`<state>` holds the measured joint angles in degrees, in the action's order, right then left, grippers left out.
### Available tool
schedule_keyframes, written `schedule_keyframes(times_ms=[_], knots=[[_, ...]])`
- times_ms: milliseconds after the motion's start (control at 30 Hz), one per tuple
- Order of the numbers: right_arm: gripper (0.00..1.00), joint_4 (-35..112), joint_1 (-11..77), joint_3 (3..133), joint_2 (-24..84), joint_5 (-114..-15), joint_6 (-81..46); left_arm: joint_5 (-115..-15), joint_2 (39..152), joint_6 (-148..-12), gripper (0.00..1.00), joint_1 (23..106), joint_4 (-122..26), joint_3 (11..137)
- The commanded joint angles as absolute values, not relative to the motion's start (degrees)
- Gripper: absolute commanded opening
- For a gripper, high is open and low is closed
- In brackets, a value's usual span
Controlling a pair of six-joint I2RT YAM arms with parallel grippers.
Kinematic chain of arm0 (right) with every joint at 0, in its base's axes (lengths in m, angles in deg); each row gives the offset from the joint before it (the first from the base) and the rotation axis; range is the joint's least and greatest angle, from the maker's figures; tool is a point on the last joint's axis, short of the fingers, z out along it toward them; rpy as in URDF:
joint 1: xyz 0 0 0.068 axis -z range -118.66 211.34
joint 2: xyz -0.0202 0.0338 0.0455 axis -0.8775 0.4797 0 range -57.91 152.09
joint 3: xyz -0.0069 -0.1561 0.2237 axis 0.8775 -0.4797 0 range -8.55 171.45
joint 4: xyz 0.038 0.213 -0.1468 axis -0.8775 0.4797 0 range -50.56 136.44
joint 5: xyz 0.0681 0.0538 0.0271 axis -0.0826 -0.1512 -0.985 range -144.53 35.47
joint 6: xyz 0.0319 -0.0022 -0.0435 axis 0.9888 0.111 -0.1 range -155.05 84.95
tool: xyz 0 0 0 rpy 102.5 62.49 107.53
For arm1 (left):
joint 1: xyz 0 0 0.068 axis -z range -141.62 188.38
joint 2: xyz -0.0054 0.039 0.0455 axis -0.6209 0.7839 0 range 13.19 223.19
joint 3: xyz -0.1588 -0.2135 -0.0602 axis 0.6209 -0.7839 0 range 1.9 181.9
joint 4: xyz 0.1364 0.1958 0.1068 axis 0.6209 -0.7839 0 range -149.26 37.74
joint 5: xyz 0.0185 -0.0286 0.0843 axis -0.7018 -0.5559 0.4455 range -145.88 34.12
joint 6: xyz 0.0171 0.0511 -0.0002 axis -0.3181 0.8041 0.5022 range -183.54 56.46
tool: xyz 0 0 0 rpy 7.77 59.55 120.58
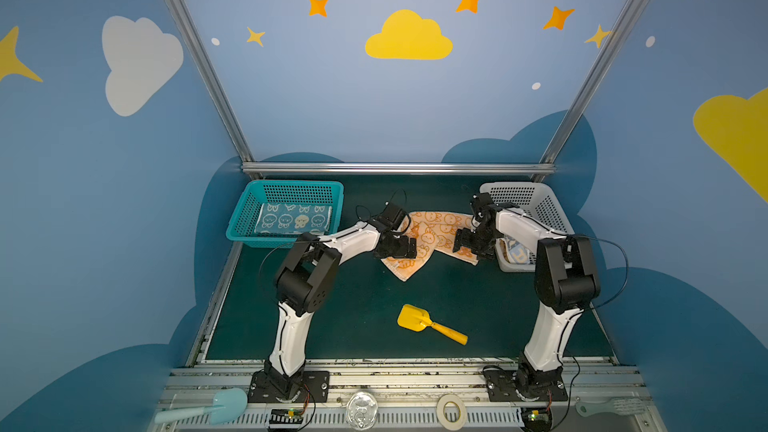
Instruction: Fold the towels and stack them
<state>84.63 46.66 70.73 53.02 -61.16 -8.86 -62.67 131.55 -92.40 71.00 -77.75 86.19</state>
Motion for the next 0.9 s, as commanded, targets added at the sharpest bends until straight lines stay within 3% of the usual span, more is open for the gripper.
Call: schedule_keyframes(times_ms=[0,267,600,733,867], knots=[[0.85,84.18,46.23,70.82,54.35,-61.18,-9.57,-61.42,134.25,-89.78,1.0,69.79,-81.8,88.88],[0.85,82.71,43.28,68.58,55.52,-62.51,-7.99,-57.56,141.08,-87.09,1.0,66.97,-87.49,98.55],[0.85,80.02,34.96,68.65,58.63,-66.17,-2.01,-53.55,152.99,-83.69,1.0,60.92,-102.69,124.68],[0.85,79.95,30.99,71.98,61.07,-67.99,0.07,-55.36,149.47,-84.22,1.0,58.09,-104.0,127.62],[0.85,79.76,27.22,77.11,63.89,-70.8,2.03,-60.61,140.37,-86.54,1.0,56.16,-99.09,121.83]])
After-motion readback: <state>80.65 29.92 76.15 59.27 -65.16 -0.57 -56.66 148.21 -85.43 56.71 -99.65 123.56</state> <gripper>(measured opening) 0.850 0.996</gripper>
